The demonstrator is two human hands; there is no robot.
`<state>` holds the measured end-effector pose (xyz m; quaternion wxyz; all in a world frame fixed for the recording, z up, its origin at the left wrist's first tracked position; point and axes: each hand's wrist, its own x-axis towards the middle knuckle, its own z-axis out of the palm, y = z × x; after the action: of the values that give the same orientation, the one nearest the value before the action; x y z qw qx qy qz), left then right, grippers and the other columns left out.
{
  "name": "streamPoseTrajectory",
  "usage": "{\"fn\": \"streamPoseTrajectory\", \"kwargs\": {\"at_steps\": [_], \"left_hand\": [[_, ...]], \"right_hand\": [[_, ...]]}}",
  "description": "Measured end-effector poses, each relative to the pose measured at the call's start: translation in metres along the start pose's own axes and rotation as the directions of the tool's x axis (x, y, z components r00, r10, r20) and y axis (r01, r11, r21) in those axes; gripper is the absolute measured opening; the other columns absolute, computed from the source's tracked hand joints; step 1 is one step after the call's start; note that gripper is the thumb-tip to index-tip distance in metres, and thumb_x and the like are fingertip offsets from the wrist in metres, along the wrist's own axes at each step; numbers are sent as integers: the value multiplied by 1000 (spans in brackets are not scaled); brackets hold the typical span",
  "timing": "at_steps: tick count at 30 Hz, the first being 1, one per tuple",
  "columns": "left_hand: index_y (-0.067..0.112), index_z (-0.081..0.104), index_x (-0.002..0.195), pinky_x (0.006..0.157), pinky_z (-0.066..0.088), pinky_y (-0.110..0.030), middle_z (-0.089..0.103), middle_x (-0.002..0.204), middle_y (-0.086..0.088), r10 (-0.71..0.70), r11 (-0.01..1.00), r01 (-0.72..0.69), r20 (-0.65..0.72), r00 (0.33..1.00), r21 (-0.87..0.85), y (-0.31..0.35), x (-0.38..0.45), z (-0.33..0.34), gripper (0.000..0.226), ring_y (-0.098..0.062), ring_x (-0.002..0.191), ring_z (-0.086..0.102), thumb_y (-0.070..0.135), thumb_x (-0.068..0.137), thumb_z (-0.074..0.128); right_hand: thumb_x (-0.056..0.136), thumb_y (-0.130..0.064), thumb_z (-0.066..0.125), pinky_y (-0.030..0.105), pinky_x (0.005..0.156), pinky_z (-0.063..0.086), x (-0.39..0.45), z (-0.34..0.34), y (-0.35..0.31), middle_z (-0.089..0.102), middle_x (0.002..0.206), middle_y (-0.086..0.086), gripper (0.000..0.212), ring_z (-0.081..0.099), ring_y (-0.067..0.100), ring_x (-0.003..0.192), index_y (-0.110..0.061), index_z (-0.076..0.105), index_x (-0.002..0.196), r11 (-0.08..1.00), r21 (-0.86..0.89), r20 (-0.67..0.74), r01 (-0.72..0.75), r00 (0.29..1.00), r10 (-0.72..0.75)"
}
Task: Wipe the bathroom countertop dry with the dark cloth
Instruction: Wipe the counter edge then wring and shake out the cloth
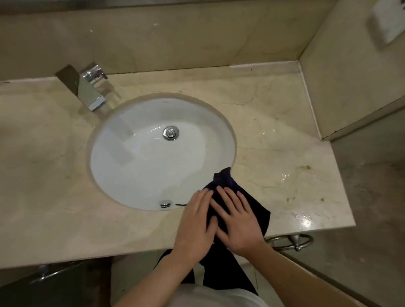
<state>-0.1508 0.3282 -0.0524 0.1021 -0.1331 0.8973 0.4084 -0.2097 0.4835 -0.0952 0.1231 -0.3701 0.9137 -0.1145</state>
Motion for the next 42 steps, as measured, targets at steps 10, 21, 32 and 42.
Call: {"fn": "streamPoseTrajectory", "kwargs": {"at_steps": [10, 21, 32, 42], "left_hand": [[22, 56, 136, 107, 42, -37, 57, 131, 10, -62, 994, 70, -110, 992, 78, -44, -11, -23, 39, -12, 122, 51, 22, 99, 43], [14, 44, 149, 109, 18, -8, 47, 147, 3, -26, 997, 26, 2, 1000, 74, 24, 40, 13, 49, -7, 130, 41, 16, 101, 50], [10, 37, 153, 118, 29, -38, 46, 148, 0, -185, 974, 187, -28, 982, 131, 53, 42, 29, 59, -16, 131, 42, 25, 96, 43], [12, 25, 157, 113, 18, -23, 42, 150, 1, -241, 962, 237, 21, 970, 135, 54, 50, 31, 58, -14, 131, 38, 23, 103, 44]], "right_hand": [[98, -63, 38, 54, 123, 10, 21, 7, -41, 17, 168, -1, 67, 15, 27, 154, -35, 27, 158, 966, 21, -31, -257, 966, 257], [100, -49, 45, 47, 124, 15, 7, -25, 86, 24, 166, 2, 63, 22, 23, 153, -29, 30, 157, 953, 54, -126, -297, 945, 301], [100, -60, 31, 44, 122, 17, -29, -76, 234, 15, 168, -3, 63, 8, 21, 154, -36, 23, 158, 850, 82, -103, -521, 843, 527], [98, -53, 40, 56, 122, 17, -61, -28, 121, 25, 164, 13, 66, 21, 37, 151, -23, 33, 157, 853, 28, -136, -520, 844, 519]]}}
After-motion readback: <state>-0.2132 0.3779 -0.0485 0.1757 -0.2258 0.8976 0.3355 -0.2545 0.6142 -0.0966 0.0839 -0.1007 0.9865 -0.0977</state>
